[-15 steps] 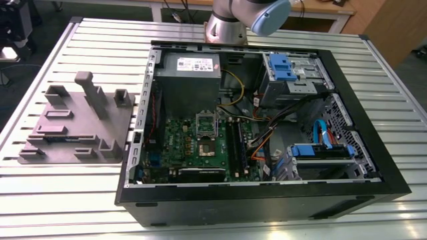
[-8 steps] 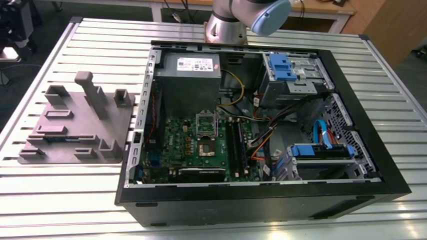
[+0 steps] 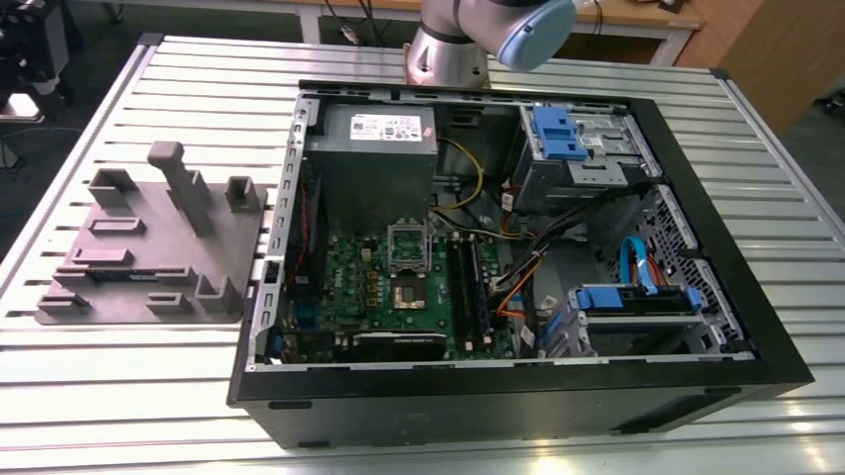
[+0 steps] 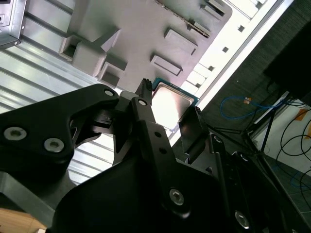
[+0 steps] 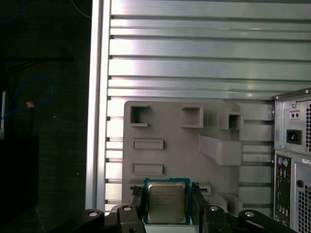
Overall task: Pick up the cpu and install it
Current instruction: 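Pick up the cpu and move it towards the insertion slot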
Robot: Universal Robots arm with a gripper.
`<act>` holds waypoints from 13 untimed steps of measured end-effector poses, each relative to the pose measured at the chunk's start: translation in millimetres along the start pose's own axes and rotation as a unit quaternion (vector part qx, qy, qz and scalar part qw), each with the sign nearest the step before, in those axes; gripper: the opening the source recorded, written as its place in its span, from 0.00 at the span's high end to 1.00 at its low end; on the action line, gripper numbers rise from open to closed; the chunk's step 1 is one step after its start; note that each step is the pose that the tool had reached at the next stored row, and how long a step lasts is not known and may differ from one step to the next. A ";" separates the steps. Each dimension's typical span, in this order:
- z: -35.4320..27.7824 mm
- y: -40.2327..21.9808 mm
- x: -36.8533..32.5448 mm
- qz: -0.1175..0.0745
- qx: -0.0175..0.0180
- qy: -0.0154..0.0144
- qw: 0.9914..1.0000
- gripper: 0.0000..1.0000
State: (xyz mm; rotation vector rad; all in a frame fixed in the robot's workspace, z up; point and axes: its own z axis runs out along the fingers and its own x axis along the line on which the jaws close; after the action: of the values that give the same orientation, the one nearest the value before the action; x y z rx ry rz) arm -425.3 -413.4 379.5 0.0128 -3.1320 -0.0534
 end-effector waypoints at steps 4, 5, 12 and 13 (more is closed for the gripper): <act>0.0 0.0 -0.9 0.000 0.000 0.000 1.000 0.53; 0.0 0.0 -1.2 0.000 0.000 0.000 1.000 0.53; 0.0 -0.1 -3.2 0.000 0.000 0.000 1.000 0.53; 0.0 -0.1 -3.5 0.000 0.000 0.000 1.000 0.53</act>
State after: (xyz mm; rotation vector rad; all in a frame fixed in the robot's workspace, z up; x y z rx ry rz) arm -421.8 -413.5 379.5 0.0129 -3.1321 -0.0534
